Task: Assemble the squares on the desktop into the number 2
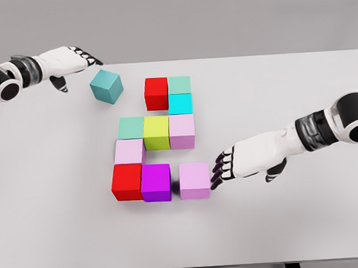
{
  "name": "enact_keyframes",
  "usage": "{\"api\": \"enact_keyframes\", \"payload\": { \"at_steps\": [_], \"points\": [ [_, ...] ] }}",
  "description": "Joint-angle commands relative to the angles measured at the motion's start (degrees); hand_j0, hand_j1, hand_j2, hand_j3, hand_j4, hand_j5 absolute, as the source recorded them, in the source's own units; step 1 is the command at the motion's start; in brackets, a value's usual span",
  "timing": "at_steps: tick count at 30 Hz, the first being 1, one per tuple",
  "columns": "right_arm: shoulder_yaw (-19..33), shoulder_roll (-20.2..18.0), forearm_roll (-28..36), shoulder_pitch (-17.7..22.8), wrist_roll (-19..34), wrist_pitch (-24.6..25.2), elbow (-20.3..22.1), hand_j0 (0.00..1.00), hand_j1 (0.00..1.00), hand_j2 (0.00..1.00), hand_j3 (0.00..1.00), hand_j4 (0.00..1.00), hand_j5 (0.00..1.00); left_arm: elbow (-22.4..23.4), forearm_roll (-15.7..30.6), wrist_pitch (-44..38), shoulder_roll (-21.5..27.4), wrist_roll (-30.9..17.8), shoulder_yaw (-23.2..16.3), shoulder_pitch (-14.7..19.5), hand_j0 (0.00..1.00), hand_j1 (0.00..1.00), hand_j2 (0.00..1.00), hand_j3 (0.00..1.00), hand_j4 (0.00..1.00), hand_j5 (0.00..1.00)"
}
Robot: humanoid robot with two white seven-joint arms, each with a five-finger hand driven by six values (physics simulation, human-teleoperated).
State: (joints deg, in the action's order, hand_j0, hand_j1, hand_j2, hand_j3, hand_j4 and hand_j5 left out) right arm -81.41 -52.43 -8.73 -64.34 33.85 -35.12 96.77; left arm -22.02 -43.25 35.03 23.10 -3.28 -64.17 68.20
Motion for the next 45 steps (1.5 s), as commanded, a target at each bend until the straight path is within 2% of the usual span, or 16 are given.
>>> {"api": "enact_keyframes", "payload": {
  "at_steps": [1,8,12,15,16,20,34,37,45],
  "points": [
    [0.0,0.6,0.2,0.0,0.0,0.1,-0.9,1.00,1.00,1.00,1.00,1.00,1.00,0.3,0.2,0.0,0.5,0.0,0.6,0.0,1.00,1.00,1.00,1.00,1.00,1.00],
    [0.0,0.8,0.2,-0.1,0.1,0.1,-1.5,1.00,1.00,1.00,1.00,1.00,1.00,0.3,-0.3,0.0,2.1,0.0,0.3,-0.2,1.00,1.00,1.00,1.00,1.00,1.00],
    [0.1,1.7,-0.7,-0.1,0.0,0.1,-4.0,1.00,1.00,1.00,1.00,1.00,1.00,-0.7,-0.6,0.0,2.5,-0.1,-0.6,-0.7,1.00,1.00,1.00,1.00,1.00,1.00],
    [0.1,2.1,-0.7,-0.1,0.1,0.1,-4.6,1.00,1.00,1.00,1.00,1.00,1.00,-5.9,-1.4,0.0,5.6,-0.2,-2.8,-0.9,1.00,1.00,1.00,1.00,1.00,1.00],
    [0.1,2.1,-0.8,-0.1,0.1,0.1,-4.6,1.00,1.00,1.00,1.00,1.00,1.00,-6.4,-1.4,0.0,6.3,-0.2,-3.0,-0.9,1.00,1.00,1.00,1.00,1.00,1.00],
    [0.1,2.5,-0.8,-0.1,0.1,0.1,-4.3,1.00,1.00,1.00,1.00,1.00,1.00,-7.2,-3.2,0.0,6.7,-0.2,-3.1,-0.9,0.86,0.86,0.86,0.86,0.86,0.86],
    [0.1,3.7,-0.8,-0.1,0.1,0.1,-4.5,1.00,1.00,1.00,1.00,1.00,1.00,-7.3,-3.7,0.0,6.3,-0.3,-3.9,-0.8,0.87,0.87,0.87,0.87,0.87,0.87],
    [0.2,3.8,-1.4,-0.1,0.1,0.1,-6.5,1.00,1.00,1.00,1.00,1.00,1.00,-8.7,-3.6,0.0,6.4,-0.3,-4.4,-0.8,0.88,0.88,0.88,0.88,0.88,0.88],
    [0.7,4.5,-1.3,-0.2,0.1,0.1,-7.1,1.00,1.00,1.00,1.00,1.00,1.00,-11.0,-3.7,0.0,6.4,-0.3,-4.4,-0.8,0.88,0.88,0.88,0.88,0.88,0.88]
  ]
}}
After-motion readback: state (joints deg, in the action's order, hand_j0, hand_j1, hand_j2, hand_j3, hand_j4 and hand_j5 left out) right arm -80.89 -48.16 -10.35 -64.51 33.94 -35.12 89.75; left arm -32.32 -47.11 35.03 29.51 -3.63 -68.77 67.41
